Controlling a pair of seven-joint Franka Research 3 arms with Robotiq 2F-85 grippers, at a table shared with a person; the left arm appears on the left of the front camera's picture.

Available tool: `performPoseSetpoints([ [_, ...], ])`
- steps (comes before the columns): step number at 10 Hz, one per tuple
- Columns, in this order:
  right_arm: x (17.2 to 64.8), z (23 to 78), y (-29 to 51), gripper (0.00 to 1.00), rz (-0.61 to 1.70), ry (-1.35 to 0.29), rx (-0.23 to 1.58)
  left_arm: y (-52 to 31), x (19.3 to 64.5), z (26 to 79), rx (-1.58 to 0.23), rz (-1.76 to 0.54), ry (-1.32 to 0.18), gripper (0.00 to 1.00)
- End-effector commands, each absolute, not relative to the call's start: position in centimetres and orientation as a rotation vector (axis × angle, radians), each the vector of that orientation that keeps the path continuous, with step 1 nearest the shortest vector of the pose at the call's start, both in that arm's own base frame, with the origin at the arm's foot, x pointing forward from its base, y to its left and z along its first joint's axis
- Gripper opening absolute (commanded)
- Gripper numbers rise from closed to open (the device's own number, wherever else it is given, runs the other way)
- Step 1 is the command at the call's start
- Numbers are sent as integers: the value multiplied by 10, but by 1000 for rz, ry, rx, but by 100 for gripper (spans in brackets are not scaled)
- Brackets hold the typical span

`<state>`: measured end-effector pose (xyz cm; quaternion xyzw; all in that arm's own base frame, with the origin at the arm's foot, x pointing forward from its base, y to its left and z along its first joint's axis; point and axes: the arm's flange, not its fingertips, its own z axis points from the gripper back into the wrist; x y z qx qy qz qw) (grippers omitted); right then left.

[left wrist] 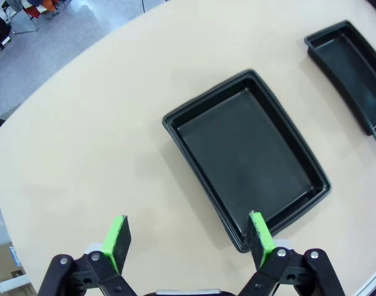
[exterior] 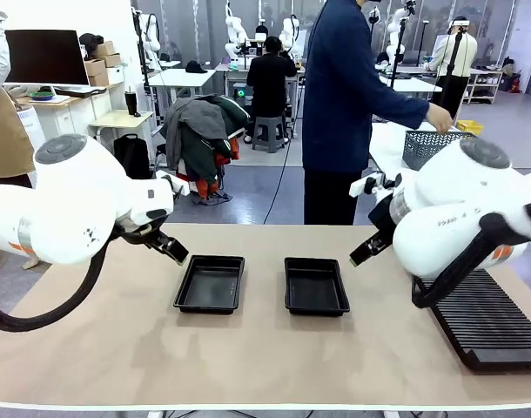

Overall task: Inspect and transfer BCBs to ESD trays.
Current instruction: Pick up the Blank PCB from the PCB Rack and place it in the left ESD tray.

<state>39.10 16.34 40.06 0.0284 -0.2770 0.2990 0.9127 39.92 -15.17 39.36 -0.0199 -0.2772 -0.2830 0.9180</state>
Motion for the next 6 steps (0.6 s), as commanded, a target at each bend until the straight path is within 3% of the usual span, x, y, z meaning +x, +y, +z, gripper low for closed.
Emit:
performPoseSetpoints([
  [1,371,465,149,100,599,-555,121,-147,377,450,-76,-578,-588,100],
  [6,350,581,119,100,527,-500,239,-123,360,554,-280,-440,-507,100],
])
